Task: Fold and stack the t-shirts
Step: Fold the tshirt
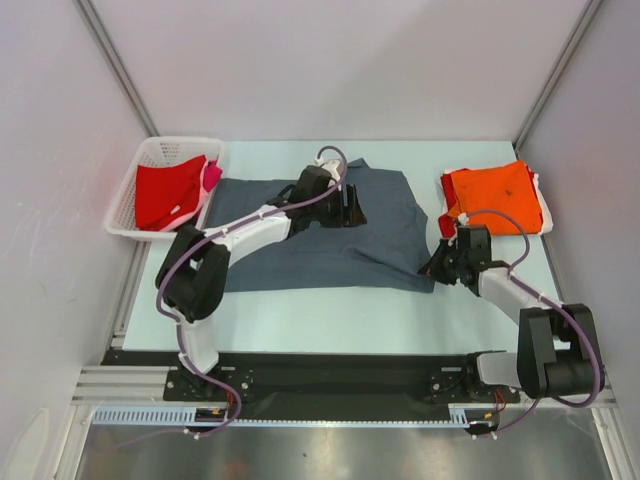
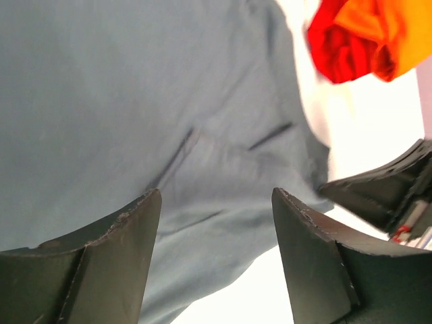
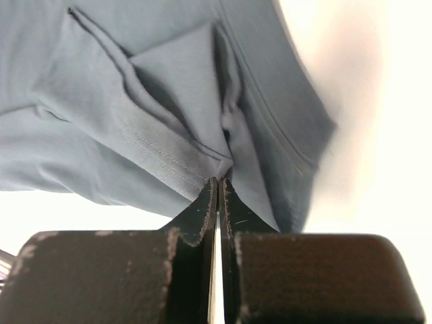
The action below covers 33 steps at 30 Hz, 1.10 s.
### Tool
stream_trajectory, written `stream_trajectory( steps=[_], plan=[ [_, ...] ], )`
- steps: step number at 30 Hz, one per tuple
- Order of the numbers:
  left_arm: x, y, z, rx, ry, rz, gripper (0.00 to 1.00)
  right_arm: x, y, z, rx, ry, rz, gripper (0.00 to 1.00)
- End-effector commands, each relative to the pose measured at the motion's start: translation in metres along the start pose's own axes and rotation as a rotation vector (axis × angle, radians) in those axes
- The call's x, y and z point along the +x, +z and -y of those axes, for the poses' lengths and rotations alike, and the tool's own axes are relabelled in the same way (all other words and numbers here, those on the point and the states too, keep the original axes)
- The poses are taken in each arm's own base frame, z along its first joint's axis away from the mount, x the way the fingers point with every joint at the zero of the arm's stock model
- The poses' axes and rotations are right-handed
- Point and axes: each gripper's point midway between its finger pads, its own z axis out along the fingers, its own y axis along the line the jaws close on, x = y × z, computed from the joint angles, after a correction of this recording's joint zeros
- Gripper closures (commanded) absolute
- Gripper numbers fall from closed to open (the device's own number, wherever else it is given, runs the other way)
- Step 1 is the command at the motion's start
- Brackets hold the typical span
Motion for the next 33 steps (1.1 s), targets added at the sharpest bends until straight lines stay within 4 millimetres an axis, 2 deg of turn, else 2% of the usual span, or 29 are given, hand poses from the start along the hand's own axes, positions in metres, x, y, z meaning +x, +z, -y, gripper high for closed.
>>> stream_trajectory(
  steps=[1,4,5,6,10,15,22,26,33],
  plan=[
    [-0.007,0.002,0.014,0.042,0.067,-0.018,0.27,-0.004,-0.006,0.005,0.03,0.007,0.059,1.0],
    [0.001,0.01,0.018,0.052,0.092,-0.049,0.27,-0.004,-0.006,0.005,0.024,0.004,0.067,1.0],
    [-0.003,0.011,0.022,0.056,0.101,-0.044,0.27,-0.004,-0.006,0.005,0.027,0.004,0.07,1.0],
    [0.005,0.014,0.022,0.049,0.118,-0.068,0.28,-0.002,-0.005,0.006,0.03,0.002,0.068,1.0],
    [0.017,0.028,0.011,-0.06,0.147,-0.139,0.29,0.001,-0.003,0.003,0.022,-0.011,0.062,1.0],
    [0.028,0.039,0.009,-0.076,0.158,-0.17,0.33,0.001,-0.003,0.004,0.024,-0.018,0.068,1.0],
    [0.031,0.054,0.009,-0.107,0.192,-0.186,0.37,0.001,-0.004,0.003,0.022,-0.021,0.069,1.0],
    [0.034,0.064,0.007,-0.113,0.197,-0.198,0.46,0.002,-0.003,0.003,0.021,-0.02,0.067,1.0],
    [0.044,0.083,0.003,-0.119,0.202,-0.232,0.48,0.001,-0.004,0.004,0.024,-0.019,0.071,1.0]
  ],
)
